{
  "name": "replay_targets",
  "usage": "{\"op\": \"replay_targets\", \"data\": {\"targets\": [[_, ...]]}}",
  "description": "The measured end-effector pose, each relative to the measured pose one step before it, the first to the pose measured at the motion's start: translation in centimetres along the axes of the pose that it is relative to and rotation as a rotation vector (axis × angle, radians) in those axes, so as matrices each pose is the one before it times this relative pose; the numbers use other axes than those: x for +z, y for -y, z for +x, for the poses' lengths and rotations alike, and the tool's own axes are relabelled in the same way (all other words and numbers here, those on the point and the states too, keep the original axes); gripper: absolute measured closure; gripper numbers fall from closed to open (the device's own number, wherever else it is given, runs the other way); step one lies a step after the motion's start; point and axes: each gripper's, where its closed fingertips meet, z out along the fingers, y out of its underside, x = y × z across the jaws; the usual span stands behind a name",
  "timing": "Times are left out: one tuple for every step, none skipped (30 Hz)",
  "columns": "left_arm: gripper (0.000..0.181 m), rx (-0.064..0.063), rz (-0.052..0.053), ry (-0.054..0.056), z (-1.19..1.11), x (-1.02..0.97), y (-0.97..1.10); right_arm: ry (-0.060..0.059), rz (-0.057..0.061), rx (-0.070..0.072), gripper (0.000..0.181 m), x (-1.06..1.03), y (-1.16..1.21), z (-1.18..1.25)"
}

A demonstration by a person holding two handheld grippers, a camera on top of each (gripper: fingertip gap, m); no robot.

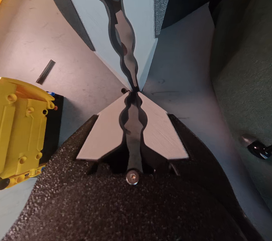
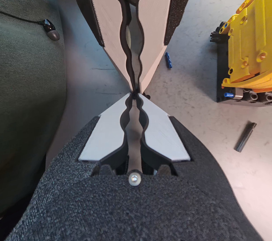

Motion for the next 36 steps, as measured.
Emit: {"op": "replay_targets", "data": {"targets": [[0.177,0.0037,-0.0083,0.0020,0.010,0.038,-0.003,-0.0012,-0.0018,-0.0096,0.178,-0.020,-0.009,-0.010],[0.177,-0.0089,-0.0090,-0.0075,0.014,0.021,-0.018,-0.0032,-0.0009,-0.0102,0.178,-0.006,0.013,-0.008],[0.178,-0.0115,-0.0101,-0.0130,0.051,0.015,-0.004,0.0001,0.0015,-0.0043,0.178,0.003,0.025,-0.036],[0.179,0.0015,-0.0116,-0.0084,0.054,0.020,0.005,0.0065,0.0066,0.0036,0.179,0.000,0.041,-0.092],[0.179,0.0131,-0.0157,-0.0007,0.050,0.003,-0.009,0.0096,0.0086,0.0135,0.179,-0.011,0.019,-0.083],[0.179,0.0138,-0.0173,0.0010,0.028,0.006,-0.021,0.0082,0.0124,0.0157,0.179,-0.014,0.016,-0.048],[0.179,0.0060,-0.0120,-0.0035,0.016,0.009,-0.003,0.0094,0.0151,0.0227,0.179,-0.016,0.005,-0.025],[0.180,-0.0041,-0.0036,-0.0099,0.021,0.013,0.007,0.0082,0.0132,0.0178,0.179,-0.039,-0.013,-0.034],[0.181,-0.0054,0.0030,-0.0124,0.060,0.033,0.051,0.0033,0.0076,0.0000,0.179,-0.049,-0.032,-0.082],[0.181,0.0019,0.0035,-0.0079,0.080,0.039,0.049,0.0008,0.0039,-0.0090,0.180,-0.034,-0.034,-0.124],[0.181,0.0086,0.0007,0.0002,0.064,0.041,0.039,-0.0008,0.0084,-0.0084,0.180,-0.033,-0.023,-0.075],[0.181,0.0054,0.0013,0.0017,0.033,0.029,0.040,0.0032,0.0107,0.0020,0.180,-0.046,-0.009,-0.042],[0.181,-0.0006,0.0021,-0.0023,0.014,0.017,0.028,0.0033,0.0090,0.0056,0.180,-0.026,-0.005,-0.011],[0.181,0.0004,0.0010,-0.0023,0.011,0.006,0.026,0.0038,0.0043,0.0034,0.180,-0.034,-0.006,-0.020],[0.181,0.0049,-0.0018,-0.0002,0.018,0.017,0.019,0.0055,0.0062,0.0036,0.180,-0.018,-0.003,-0.041],[0.181,0.0049,-0.0018,0.0004,0.035,0.005,0.040,0.0120,0.0055,0.0095,0.180,-0.032,0.002,-0.046],[0.181,0.0023,-0.0001,-0.0014,0.036,0.002,-0.009,0.0133,0.0166,0.0122,0.180,-0.149,0.213,-0.034],[0.181,0.0017,0.0013,-0.0009,0.064,0.040,-0.030,0.0208,0.0905,0.0261,0.179,-0.784,1.446,-0.046],[0.181,0.0013,0.0076,0.0023,0.056,0.094,0.044,-0.0030,0.1091,0.0466,0.180,-1.028,1.948,0.361],[0.181,0.0051,0.0131,0.0054,0.050,0.117,0.162,-0.0109,-0.0201,-0.0251,0.179,-0.085,-0.124,0.038],[0.181,0.0003,0.0087,0.0018,0.027,0.054,0.092,-0.0012,-0.0330,-0.0340,0.179,0.324,-0.726,-0.318],[0.181,-0.0126,0.0059,-0.0088,0.056,-0.044,0.022,0.0010,0.0116,0.0169,0.179,-0.058,0.003,-0.049],[0.181,-0.0117,0.0045,-0.0119,0.072,-0.079,0.006,-0.0137,0.0296,0.0152,0.179,-0.442,0.504,0.352],[0.181,-0.0023,0.0027,-0.0042,0.040,-0.051,0.015,-0.0107,0.0083,0.0017,0.178,-0.436,0.382,0.282],[0.181,-0.0025,0.0031,-0.0032,0.046,-0.032,0.026,-0.0356,-0.0249,-0.0316,0.178,-0.280,-0.058,0.484],[0.179,-0.0047,0.0031,-0.0109,0.116,-0.050,0.018,-0.0243,-0.0252,-0.0298,0.178,-0.144,-0.141,0.279],[0.175,-0.0074,0.0044,-0.0086,0.025,-0.117,0.020,0.0155,-0.0078,0.0012,0.178,-0.076,0.000,-0.228],[0.172,-0.0103,0.0051,-0.0029,-0.109,-0.206,0.014,0.0014,-0.0106,-0.0002,0.178,-0.027,-0.149,-0.001],[0.171,-0.0096,0.0052,-0.0033,-0.097,-0.264,0.015,-0.0176,-0.0194,-0.0185,0.178,0.043,-0.401,0.219],[0.170,-0.0076,0.0058,-0.0040,-0.051,-0.256,0.034,0.0013,-0.0132,-0.0072,0.178,0.109,-0.381,-0.071],[0.169,-0.0057,0.0035,0.0018,-0.071,-0.201,0.009,0.0112,-0.0062,0.0103,0.178,0.163,-0.277,-0.198],[0.168,-0.0030,-0.0004,0.0083,-0.147,-0.106,-0.074,0.0043,-0.0114,0.0044,0.177,0.204,-0.349,-0.120],[0.166,-0.0028,-0.0021,0.0099,-0.160,-0.025,-0.129,0.0013,-0.0135,-0.0059,0.177,0.217,-0.353,-0.088],[0.164,-0.0053,-0.0016,0.0112,-0.190,0.050,-0.150,-0.0001,-0.0105,-0.0064,0.177,0.222,-0.256,-0.060],[0.162,-0.0060,-0.0017,0.0083,-0.168,0.105,-0.181,-0.0009,-0.0162,-0.0040,0.177,0.216,-0.283,0.009],[0.160,-0.0058,-0.0015,0.0037,-0.110,0.125,-0.174,0.0002,-0.0176,-0.0061,0.177,0.191,-0.245,0.008]]}}
